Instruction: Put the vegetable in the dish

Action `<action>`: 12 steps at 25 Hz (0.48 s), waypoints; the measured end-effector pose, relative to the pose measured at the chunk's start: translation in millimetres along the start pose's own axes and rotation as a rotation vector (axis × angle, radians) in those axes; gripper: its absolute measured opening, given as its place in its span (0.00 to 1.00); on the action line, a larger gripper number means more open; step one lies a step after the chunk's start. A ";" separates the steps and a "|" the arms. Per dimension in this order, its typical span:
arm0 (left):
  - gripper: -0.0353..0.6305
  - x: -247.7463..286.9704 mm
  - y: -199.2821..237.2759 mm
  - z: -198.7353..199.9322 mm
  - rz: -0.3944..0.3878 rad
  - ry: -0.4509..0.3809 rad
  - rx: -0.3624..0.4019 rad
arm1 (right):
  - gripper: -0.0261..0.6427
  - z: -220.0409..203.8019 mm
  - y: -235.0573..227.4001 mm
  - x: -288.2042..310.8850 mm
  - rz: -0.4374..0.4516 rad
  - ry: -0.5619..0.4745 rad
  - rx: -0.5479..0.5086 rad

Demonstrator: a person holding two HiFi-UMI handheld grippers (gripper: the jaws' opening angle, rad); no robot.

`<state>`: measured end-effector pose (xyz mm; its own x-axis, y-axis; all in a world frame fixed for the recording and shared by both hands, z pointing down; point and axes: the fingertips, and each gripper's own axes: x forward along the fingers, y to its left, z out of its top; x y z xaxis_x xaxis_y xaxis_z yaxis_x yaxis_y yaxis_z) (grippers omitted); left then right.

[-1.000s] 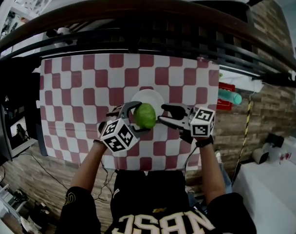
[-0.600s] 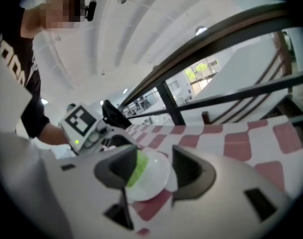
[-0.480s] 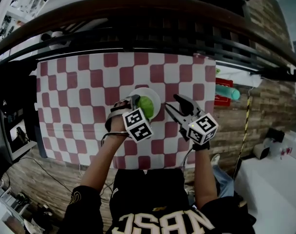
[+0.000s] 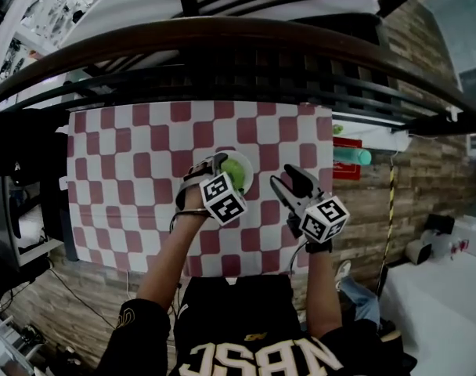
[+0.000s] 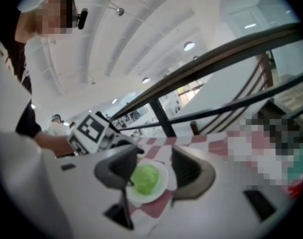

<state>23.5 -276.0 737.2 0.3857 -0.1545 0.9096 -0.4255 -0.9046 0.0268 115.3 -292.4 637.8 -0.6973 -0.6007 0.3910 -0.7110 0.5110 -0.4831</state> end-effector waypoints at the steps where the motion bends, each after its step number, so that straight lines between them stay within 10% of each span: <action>1: 0.74 -12.2 1.4 6.4 0.016 -0.044 -0.022 | 0.38 3.8 4.8 -3.2 -0.007 -0.023 0.001; 5: 0.73 -70.9 27.5 28.1 0.132 -0.246 -0.116 | 0.38 36.9 24.9 -4.0 -0.048 -0.147 -0.027; 12: 0.41 -193.4 45.6 38.9 0.336 -0.598 -0.296 | 0.31 86.1 85.1 -10.8 -0.156 -0.238 -0.165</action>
<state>-38.6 -302.8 546.4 0.5392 -0.6703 0.5099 -0.7693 -0.6383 -0.0256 70.0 -295.4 525.0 -0.5522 -0.7964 0.2465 -0.8261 0.4828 -0.2907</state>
